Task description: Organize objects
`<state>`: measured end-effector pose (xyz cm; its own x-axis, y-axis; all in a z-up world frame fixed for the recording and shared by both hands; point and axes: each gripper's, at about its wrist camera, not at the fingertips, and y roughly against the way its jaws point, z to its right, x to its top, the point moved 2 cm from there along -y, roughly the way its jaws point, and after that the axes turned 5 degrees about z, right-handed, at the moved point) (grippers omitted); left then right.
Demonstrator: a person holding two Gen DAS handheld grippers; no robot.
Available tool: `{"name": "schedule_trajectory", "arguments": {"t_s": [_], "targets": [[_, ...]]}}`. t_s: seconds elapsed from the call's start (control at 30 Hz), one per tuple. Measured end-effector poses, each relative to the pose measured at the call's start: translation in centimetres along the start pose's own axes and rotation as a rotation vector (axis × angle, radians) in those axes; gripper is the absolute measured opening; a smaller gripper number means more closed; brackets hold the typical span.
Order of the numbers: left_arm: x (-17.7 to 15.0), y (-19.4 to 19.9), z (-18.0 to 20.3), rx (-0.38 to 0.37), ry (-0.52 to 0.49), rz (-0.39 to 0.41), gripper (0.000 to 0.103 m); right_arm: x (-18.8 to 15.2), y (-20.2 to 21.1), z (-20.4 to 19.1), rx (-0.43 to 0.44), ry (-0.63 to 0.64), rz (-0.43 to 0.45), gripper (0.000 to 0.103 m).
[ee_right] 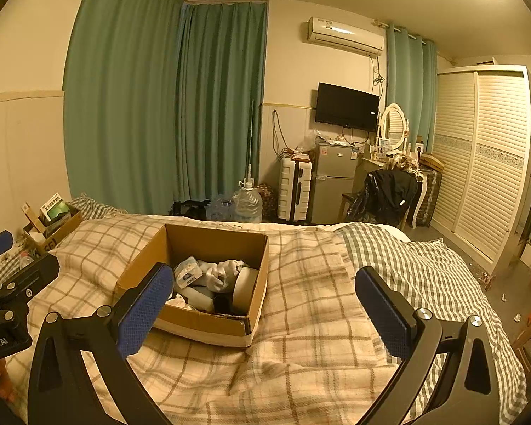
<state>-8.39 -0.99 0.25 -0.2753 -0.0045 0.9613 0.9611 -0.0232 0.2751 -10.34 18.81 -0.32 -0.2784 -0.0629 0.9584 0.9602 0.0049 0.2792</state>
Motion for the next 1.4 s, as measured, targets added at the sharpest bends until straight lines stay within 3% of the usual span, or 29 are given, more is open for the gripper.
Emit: {"name": "schedule_trajectory", "arguments": {"t_s": [1.4], "targets": [[0.14, -0.13, 0.42, 0.004, -0.023, -0.007, 0.103, -0.33, -0.34, -0.25, -0.004, 0.001, -0.021, 0.103]]}}
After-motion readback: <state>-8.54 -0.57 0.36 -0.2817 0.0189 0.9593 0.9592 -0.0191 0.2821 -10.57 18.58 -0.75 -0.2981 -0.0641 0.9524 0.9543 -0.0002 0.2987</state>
